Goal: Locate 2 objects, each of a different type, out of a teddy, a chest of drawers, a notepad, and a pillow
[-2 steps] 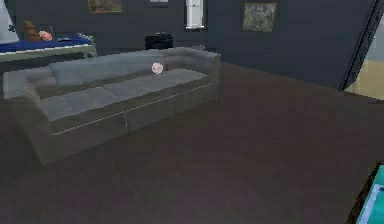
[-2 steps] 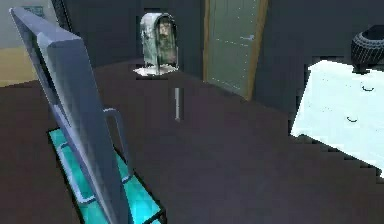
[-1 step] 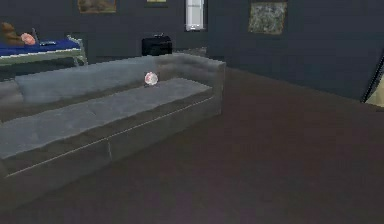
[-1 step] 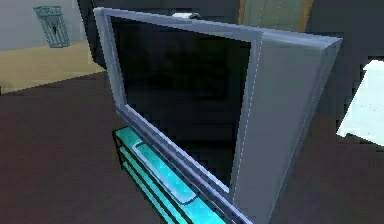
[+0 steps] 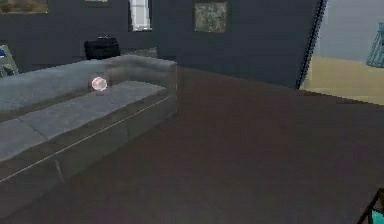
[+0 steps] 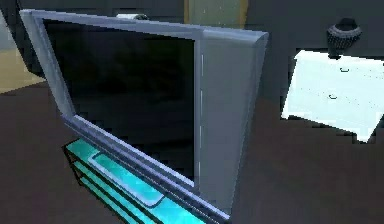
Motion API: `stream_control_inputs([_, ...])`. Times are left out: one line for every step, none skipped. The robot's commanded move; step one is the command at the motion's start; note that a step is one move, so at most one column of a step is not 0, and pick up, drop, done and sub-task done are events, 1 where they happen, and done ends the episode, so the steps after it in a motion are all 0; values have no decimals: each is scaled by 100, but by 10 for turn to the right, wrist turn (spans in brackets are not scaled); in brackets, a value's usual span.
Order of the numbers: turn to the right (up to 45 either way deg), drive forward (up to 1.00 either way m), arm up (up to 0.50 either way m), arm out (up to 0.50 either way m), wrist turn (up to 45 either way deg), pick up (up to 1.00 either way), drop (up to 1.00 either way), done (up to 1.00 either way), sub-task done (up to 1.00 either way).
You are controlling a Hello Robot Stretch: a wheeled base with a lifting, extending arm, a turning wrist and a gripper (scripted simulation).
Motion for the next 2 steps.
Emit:
stream_control_inputs([30,0,0,0,0,0,0,0,0])
stream_control_inputs([-450,0,0,0,0,0,0,0,0])
